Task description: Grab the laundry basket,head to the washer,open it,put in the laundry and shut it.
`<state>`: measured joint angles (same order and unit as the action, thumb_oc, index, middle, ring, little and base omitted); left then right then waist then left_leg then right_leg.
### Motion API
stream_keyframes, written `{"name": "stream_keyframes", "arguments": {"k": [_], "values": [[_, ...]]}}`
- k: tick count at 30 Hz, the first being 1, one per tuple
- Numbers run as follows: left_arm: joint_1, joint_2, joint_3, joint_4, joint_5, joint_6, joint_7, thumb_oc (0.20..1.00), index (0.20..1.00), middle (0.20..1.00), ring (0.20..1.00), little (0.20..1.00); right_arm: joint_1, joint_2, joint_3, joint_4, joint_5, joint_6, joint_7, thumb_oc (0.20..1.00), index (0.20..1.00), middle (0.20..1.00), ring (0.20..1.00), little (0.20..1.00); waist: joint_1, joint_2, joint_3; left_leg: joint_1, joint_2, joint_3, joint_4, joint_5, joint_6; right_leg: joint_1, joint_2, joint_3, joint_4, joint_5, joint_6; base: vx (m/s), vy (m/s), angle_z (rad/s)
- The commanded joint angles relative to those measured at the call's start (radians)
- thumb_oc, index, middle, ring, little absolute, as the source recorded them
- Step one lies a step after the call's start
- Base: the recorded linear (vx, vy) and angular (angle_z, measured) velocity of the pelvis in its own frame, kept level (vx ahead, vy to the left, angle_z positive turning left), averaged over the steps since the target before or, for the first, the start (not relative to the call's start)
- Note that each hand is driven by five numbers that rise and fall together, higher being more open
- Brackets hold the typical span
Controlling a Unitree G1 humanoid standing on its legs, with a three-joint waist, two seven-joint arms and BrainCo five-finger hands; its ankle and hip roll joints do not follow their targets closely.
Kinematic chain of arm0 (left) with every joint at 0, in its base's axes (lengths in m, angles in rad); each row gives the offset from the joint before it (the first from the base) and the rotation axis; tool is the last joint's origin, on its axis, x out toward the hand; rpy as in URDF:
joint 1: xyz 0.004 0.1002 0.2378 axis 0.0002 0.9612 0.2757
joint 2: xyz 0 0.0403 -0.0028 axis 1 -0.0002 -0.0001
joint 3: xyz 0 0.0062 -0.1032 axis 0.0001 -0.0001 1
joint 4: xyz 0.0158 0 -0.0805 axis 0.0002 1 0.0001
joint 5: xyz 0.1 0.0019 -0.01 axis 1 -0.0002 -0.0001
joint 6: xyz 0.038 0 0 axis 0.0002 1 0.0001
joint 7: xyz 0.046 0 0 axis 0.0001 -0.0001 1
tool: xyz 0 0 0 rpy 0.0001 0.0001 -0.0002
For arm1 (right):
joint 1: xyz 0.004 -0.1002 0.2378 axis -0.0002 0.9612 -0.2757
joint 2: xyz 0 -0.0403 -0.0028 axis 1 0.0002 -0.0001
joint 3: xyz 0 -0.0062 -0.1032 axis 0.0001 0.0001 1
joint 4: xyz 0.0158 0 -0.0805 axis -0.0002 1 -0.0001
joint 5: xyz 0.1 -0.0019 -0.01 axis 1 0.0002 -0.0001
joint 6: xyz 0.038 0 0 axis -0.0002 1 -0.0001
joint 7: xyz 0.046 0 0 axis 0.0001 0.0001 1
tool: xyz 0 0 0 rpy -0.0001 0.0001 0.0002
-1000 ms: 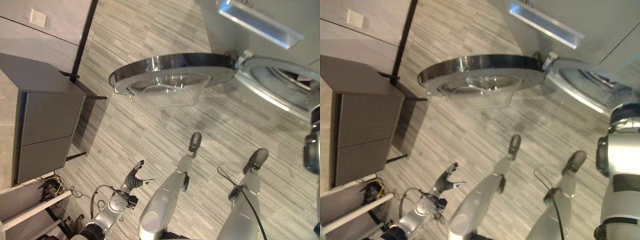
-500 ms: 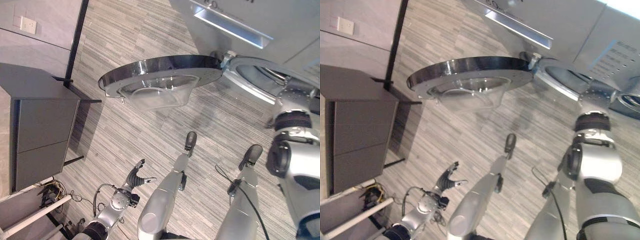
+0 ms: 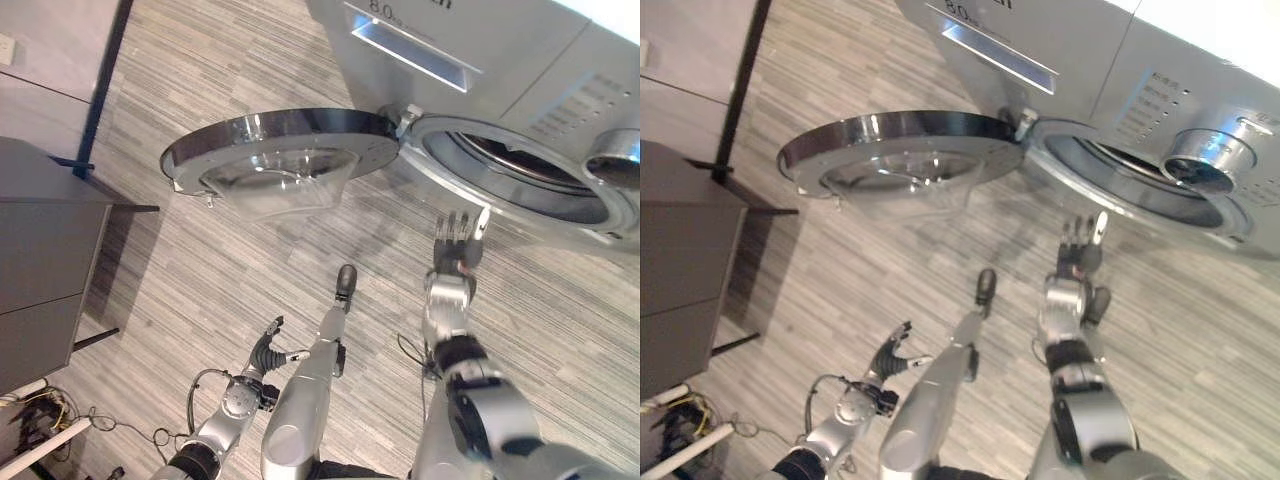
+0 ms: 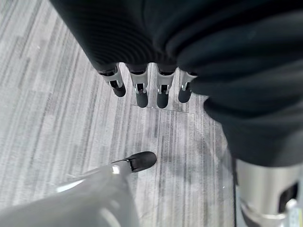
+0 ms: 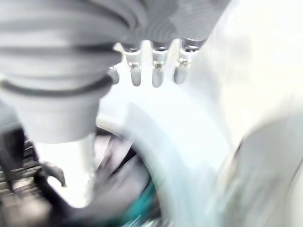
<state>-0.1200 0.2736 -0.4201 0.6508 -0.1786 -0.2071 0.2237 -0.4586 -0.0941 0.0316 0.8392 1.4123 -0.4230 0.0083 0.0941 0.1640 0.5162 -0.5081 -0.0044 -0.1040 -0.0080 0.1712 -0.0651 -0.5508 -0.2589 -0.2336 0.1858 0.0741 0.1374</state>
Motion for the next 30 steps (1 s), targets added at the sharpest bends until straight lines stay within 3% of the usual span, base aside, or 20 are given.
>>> {"name": "stream_keyframes", "arguments": {"k": [1, 5, 6, 11, 13, 15, 17, 18, 20, 23, 28, 30], "values": [[0.015, 0.012, 0.003, 0.022, 0.004, -0.01, 0.021, 1.0, 1.0, 1.0, 1.0, 1.0, 0.1, -0.01, 0.04, -0.042, -0.19, 0.083, -0.009, 1.0, 1.0, 1.0, 1.0, 1.0, -0.026, -0.026, -0.017, 0.041, 0.029, 0.044, 0.098, -0.142, -0.004, 0.111, 0.009, 0.032, -0.033, -0.061, 0.004, -0.04, 0.13, -0.03], [0.041, 0.015, 0.044, 0.047, 0.009, -0.008, 0.002, 1.0, 1.0, 1.0, 1.0, 1.0, 0.21, -0.072, 0.134, 0.008, -0.46, 0.169, -0.032, 1.0, 1.0, 1.0, 1.0, 1.0, -0.046, -0.087, -0.044, 0.105, 0.021, 0.079, 0.149, -0.196, 0.021, 0.182, 0.009, 0.077, -0.083, -0.026, 0.018, 0.0, 0.162, -0.42], [0.042, 0.016, 0.061, 0.085, 0.024, -0.003, -0.007, 1.0, 1.0, 1.0, 1.0, 1.0, 0.267, -0.096, 0.149, 0.039, -0.57, 0.211, -0.026, 1.0, 1.0, 1.0, 1.0, 1.0, -0.052, -0.11, -0.084, 0.149, 0.011, 0.098, 0.162, -0.222, 0.038, 0.222, -0.002, 0.105, -0.11, -0.003, 0.028, 0.06, 0.278, -0.62], [0.04, 0.025, 0.098, 0.134, 0.03, 0.013, -0.019, 1.0, 1.0, 1.0, 1.0, 1.0, 0.355, -0.114, 0.144, 0.079, -0.702, 0.25, -0.012, 1.0, 1.0, 1.0, 1.0, 1.0, -0.077, -0.136, -0.159, 0.239, 0.003, 0.125, 0.143, -0.241, 0.067, 0.269, -0.023, 0.114, -0.098, 0.025, 0.042, 0.03, 0.151, -0.39], [0.036, 0.023, 0.115, 0.156, 0.01, 0.022, -0.027, 1.0, 1.0, 1.0, 1.0, 1.0, 0.359, -0.112, 0.153, 0.105, -0.754, 0.268, -0.012, 1.0, 1.0, 1.0, 1.0, 1.0, -0.076, -0.13, -0.17, 0.276, 0.014, 0.146, 0.135, -0.238, 0.079, 0.273, -0.016, 0.073, -0.007, -0.01, 0.03, -0.06, 0.111, -0.18], [0.039, 0.025, 0.136, 0.182, -0.008, 0.031, -0.032, 1.0, 1.0, 1.0, 1.0, 1.0, 0.369, -0.109, 0.172, 0.144, -0.821, 0.279, -0.014, 1.0, 1.0, 1.0, 1.0, 1.0, -0.074, -0.128, -0.197, 0.31, 0.023, 0.169, 0.121, -0.221, 0.094, 0.304, 0.015, 0.015, 0.134, -0.083, 0.003, -0.06, 0.104, -0.27], [0.042, 0.024, 0.146, 0.2, -0.012, 0.036, -0.039, 1.0, 1.0, 1.0, 1.0, 1.0, 0.374, -0.103, 0.173, 0.177, -0.847, 0.285, -0.011, 1.0, 1.0, 1.0, 1.0, 1.0, -0.07, -0.129, -0.218, 0.328, 0.023, 0.172, 0.107, -0.214, 0.099, 0.327, 0.04, 0.003, 0.169, -0.117, -0.006, 0.02, 0.025, -0.62], [0.085, 0.017, 0.177, 0.218, -0.005, 0.047, -0.051, 1.0, 1.0, 1.0, 1.0, 1.0, 0.41, -0.079, 0.164, 0.234, -0.875, 0.296, 0.003, 1.0, 1.0, 1.0, 1.0, 1.0, -0.042, -0.15, -0.308, 0.376, 0.013, 0.19, 0.069, -0.198, 0.105, 0.455, 0.106, -0.022, 0.152, -0.193, -0.024, 0.03, -0.033, -0.82], [0.111, 0.013, 0.189, 0.217, 0.011, 0.057, -0.054, 1.0, 1.0, 1.0, 1.0, 1.0, 0.421, -0.069, 0.166, 0.257, -0.881, 0.299, 0.001, 1.0, 1.0, 1.0, 1.0, 1.0, -0.011, -0.173, -0.361, 0.379, 0.007, 0.212, 0.05, -0.191, 0.097, 0.544, 0.117, -0.036, 0.048, -0.207, -0.026, -0.06, -0.096, -0.72], [0.12, 0.022, 0.202, 0.165, 0.01, 0.066, -0.053, 1.0, 1.0, 1.0, 1.0, 1.0, 0.428, -0.072, 0.175, 0.258, -0.882, 0.31, -0.008, 1.0, 1.0, 1.0, 1.0, 1.0, -0.003, -0.177, -0.373, 0.361, 0.034, 0.222, 0.037, -0.136, 0.075, 0.555, 0.174, 0.042, -0.017, -0.219, -0.047, -0.18, -0.149, -0.41], [0.12, 0.062, 0.241, -0.02, 0.016, 0.087, -0.073, 1.0, 1.0, 1.0, 1.0, 1.0, 0.458, -0.118, 0.114, 0.269, -0.917, 0.316, -0.018, 1.0, 1.0, 1.0, 1.0, 1.0, -0.018, -0.15, -0.391, 0.32, 0.077, 0.227, -0.013, -0.027, 0.016, 0.623, 0.211, -0.018, -0.154, -0.215, -0.077, -0.22, -0.147, 0.11], [0.113, 0.066, 0.247, -0.037, 0.024, 0.091, -0.072, 1.0, 1.0, 1.0, 1.0, 1.0, 0.466, -0.125, 0.105, 0.269, -0.924, 0.319, -0.019, 1.0, 1.0, 1.0, 1.0, 1.0, -0.024, -0.147, -0.387, 0.31, 0.089, 0.242, 0.001, -0.019, 0.006, 0.632, 0.212, -0.033, -0.163, -0.214, -0.081, -0.13, -0.049, 0.38]]}}
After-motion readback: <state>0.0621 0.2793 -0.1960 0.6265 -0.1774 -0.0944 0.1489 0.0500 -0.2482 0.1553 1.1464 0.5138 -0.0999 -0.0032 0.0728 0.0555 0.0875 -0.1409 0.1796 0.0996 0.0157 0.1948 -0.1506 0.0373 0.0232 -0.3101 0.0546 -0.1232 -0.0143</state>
